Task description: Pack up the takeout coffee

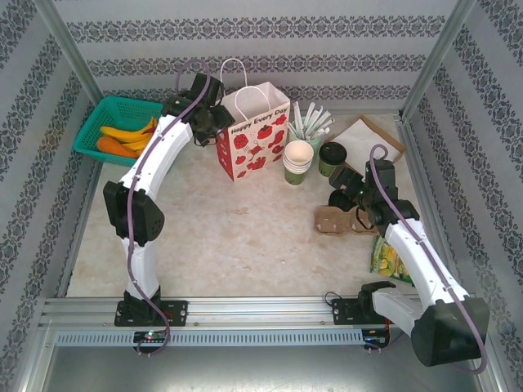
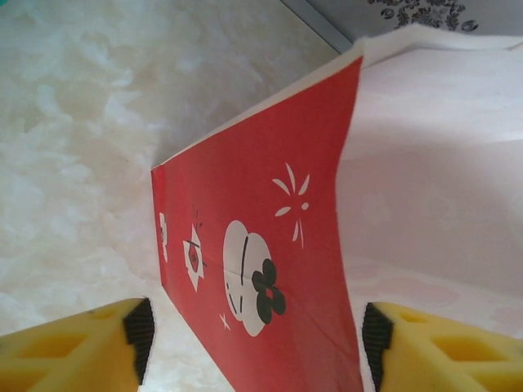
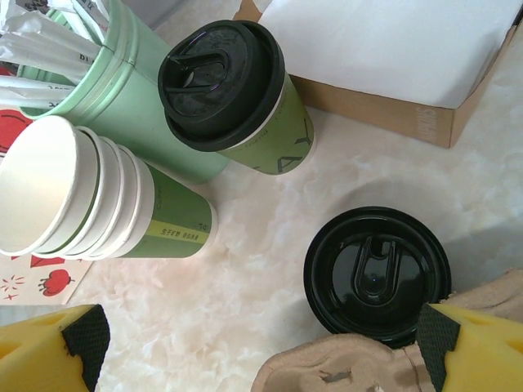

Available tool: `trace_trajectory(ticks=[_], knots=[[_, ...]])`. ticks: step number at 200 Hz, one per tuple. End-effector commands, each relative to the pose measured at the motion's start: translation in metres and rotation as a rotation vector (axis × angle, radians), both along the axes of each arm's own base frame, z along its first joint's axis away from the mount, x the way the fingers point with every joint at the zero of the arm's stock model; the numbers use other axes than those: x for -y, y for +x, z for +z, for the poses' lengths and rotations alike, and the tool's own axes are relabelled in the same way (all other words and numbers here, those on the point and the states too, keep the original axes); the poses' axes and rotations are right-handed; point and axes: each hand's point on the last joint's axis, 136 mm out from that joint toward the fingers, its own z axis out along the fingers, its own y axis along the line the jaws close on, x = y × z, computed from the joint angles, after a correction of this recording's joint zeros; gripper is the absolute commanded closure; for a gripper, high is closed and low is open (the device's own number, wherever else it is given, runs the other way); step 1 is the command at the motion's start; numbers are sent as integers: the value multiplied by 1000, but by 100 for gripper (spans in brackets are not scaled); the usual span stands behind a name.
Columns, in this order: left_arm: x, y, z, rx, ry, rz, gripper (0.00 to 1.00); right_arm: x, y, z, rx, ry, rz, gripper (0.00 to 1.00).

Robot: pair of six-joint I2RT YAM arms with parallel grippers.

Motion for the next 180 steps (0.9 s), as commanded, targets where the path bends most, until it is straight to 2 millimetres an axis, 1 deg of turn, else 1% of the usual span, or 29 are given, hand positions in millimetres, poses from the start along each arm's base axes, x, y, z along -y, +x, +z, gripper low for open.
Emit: trace_trajectory(ticks=[1,6,13,35,56,80,107,145,164,180], knots=[[-2,-2,17,28,13,-30,43,4,-9,-2,-15,-24,-6,2],[-2,-2,18,29,12,-37,46,5,-10,-1,-14,-28,-7,2],[0,-4,20,32,12,-47,55,6,-10,-1,-14,-36,-10,2],[-2,-8,25,38,16,-55,72,9,-10,-2,-18,-56,-14,2],[-6,-13,33,53,29,-58,75,10,-9,-2,-26,-71,-11,2],[-12,-23,40,60,53,-63,90,14,-9,1,-44,-109,-7,2],[-22,-36,45,69,80,-46,100,10,-9,1,-57,-113,26,2],[-31,-60,57,108,69,-40,100,3,-14,-12,-118,-86,59,2],[-36,-77,56,108,61,-39,100,2,-16,-16,-147,-85,68,2],[-35,-92,53,101,36,-56,100,2,-18,-19,-172,-92,73,2]])
